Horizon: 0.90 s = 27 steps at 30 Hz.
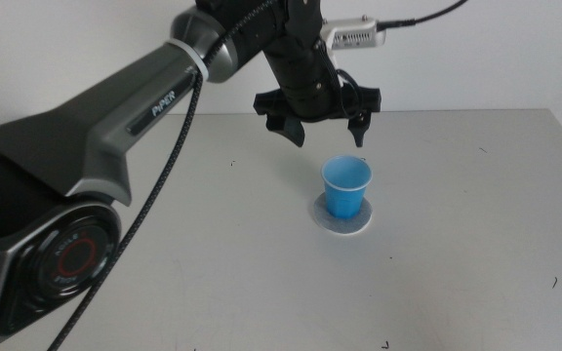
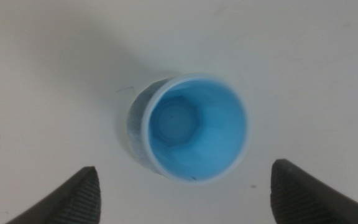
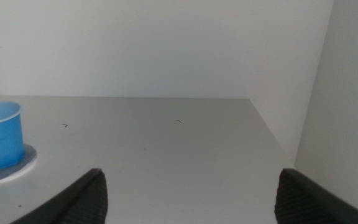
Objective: Place an empty cup on a cup mat.
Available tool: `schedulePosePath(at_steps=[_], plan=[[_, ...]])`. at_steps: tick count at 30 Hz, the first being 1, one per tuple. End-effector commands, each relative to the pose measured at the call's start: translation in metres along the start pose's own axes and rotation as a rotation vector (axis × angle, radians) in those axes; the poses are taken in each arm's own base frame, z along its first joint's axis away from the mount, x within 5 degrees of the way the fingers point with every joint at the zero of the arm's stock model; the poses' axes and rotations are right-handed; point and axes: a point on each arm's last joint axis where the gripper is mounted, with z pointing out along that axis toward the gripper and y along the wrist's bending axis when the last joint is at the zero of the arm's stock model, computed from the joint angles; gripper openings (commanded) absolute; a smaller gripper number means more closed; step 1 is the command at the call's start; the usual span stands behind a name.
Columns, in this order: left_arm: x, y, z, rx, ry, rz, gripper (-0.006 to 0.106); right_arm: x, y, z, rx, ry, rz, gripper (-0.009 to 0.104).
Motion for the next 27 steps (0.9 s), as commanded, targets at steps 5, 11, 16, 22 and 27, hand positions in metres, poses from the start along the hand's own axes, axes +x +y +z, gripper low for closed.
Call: schedulePosePath(at_steps=[5, 11, 16, 22, 27], plan=[[0.006, -0.014, -0.124, 0.033, -0.186, 0.151, 0.105, -0.012, 0.0, -0.003, -0.002, -0.109, -0.017, 0.094], [0.014, -0.015, -0.173, 0.012, -0.289, 0.332, 0.105, -0.012, 0.0, -0.003, -0.002, -0.109, -0.017, 0.094], [0.027, -0.009, -0.204, -0.041, -0.335, 0.365, 0.105, -0.012, 0.0, -0.003, -0.002, -0.109, -0.017, 0.094], [0.064, 0.015, -0.24, -0.191, -0.361, 0.294, 0.105, -0.012, 0.0, -0.003, -0.002, -0.109, -0.017, 0.094], [0.103, 0.038, -0.266, -0.288, -0.463, 0.267, 0.105, -0.012, 0.0, -0.003, -0.002, -0.109, -0.017, 0.094]])
